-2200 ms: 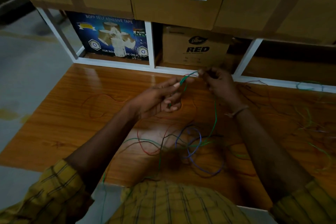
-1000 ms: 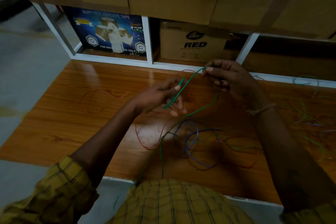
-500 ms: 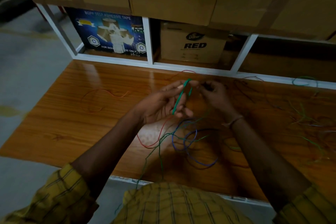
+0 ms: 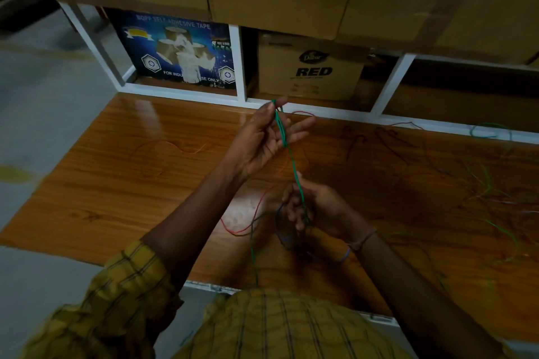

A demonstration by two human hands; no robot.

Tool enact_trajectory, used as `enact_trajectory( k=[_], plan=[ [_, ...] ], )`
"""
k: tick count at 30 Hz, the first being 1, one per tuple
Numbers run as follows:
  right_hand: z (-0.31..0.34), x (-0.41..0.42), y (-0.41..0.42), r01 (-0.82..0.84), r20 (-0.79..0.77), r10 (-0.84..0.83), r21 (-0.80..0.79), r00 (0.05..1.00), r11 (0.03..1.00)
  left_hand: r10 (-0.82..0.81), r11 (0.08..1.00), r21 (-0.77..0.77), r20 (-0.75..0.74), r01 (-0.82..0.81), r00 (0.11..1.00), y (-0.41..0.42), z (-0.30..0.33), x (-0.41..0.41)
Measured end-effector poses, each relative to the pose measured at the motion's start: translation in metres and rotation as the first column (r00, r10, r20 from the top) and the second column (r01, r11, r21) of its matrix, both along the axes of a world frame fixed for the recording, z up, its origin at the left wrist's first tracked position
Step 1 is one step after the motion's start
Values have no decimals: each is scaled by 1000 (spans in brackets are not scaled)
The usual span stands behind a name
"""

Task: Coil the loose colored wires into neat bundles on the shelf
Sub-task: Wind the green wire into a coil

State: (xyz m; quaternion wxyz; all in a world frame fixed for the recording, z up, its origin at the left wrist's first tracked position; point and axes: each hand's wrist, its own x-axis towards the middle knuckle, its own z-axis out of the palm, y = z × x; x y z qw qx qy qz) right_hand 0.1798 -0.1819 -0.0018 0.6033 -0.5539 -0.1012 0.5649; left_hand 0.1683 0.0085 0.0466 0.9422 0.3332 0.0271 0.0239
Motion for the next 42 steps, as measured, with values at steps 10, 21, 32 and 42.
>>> enact_trajectory(
  k=[10, 21, 32, 42],
  plan=[
    [52, -22, -11, -86, 395, 137, -145, 908, 986, 246, 607, 785, -38, -123, 969, 18, -13, 9],
    [107, 76, -35, 257, -8, -297, 527, 955, 810, -78, 538, 823, -163, 179, 984, 5, -2, -22],
    [54, 127, -6, 430, 730, -344, 76, 591, 900, -363, 778, 501, -136, 380, 922, -7, -7, -36],
    [-2, 65, -4, 127, 618, 30, -208, 786, 970, -332, 937, 123, 29, 326, 943, -5, -11, -18]
  ],
)
